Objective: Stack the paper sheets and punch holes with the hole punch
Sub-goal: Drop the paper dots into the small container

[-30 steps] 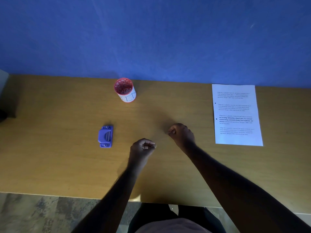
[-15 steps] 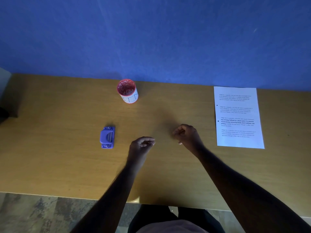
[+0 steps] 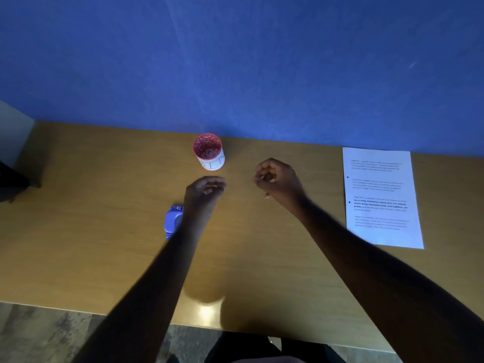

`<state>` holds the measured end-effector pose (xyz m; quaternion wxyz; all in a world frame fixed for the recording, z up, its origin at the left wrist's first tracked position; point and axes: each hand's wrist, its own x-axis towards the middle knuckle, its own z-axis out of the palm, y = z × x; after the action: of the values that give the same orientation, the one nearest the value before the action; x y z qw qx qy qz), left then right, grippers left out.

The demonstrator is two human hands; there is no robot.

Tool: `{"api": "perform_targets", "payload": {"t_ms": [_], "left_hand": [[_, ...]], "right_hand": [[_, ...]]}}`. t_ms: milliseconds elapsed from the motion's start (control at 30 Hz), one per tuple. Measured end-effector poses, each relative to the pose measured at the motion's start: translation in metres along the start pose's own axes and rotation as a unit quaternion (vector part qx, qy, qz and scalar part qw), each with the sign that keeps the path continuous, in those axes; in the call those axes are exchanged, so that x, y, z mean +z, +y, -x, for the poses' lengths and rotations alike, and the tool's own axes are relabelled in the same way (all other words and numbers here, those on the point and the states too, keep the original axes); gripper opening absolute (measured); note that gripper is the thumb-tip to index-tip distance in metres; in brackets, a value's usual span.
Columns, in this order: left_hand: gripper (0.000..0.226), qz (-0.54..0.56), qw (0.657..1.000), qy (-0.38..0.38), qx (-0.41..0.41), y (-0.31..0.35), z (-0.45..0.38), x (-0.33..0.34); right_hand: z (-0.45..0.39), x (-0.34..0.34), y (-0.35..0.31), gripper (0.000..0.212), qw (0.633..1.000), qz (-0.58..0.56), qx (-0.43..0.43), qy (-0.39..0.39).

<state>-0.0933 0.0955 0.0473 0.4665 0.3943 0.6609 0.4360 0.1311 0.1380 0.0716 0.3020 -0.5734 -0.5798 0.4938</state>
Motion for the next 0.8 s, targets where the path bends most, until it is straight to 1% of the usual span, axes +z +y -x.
{"api": "perform_targets", "payload": {"t_ms": [100,233,300,400,467,567,667,733,800], "left_hand": [[0.012,-0.038,0.998,0.002,0.043,0.022,-0.031,-0.012],[0.011,-0.129,0.987,-0.013,0.091,0.050,-0.071,-0.026],[0.012,-0.155,0.983,-0.027,0.098,0.061,-0.086,-0.031],[0.016,-0.231,0.965,-0.044,0.119,0.069,-0.102,-0.036],[0.017,-0.264,0.955,-0.055,0.125,0.072,-0.110,-0.038],[0.021,-0.287,0.948,-0.072,0.119,0.074,-0.119,-0.040],[0.016,-0.300,0.943,-0.083,0.116,0.078,-0.124,-0.040],[0.015,-0.303,0.943,-0.083,0.113,0.080,-0.125,-0.039],[0.020,-0.305,0.943,-0.078,0.111,0.082,-0.125,-0.039]], "right_hand": [[-0.028,0.015,-0.024,0.012,0.999,0.014,-0.045,-0.011],[-0.066,0.036,-0.052,0.008,0.994,0.046,-0.095,-0.032],[-0.084,0.046,-0.061,0.011,0.991,0.061,-0.108,-0.042],[-0.104,0.057,-0.067,0.018,0.988,0.086,-0.117,-0.047],[-0.114,0.062,-0.067,0.018,0.986,0.101,-0.121,-0.050],[-0.125,0.065,-0.066,0.013,0.985,0.116,-0.114,-0.056],[-0.133,0.066,-0.065,0.010,0.985,0.124,-0.106,-0.058],[-0.134,0.067,-0.067,0.010,0.983,0.133,-0.111,-0.061],[-0.136,0.067,-0.068,0.013,0.982,0.136,-0.114,-0.067]]}}
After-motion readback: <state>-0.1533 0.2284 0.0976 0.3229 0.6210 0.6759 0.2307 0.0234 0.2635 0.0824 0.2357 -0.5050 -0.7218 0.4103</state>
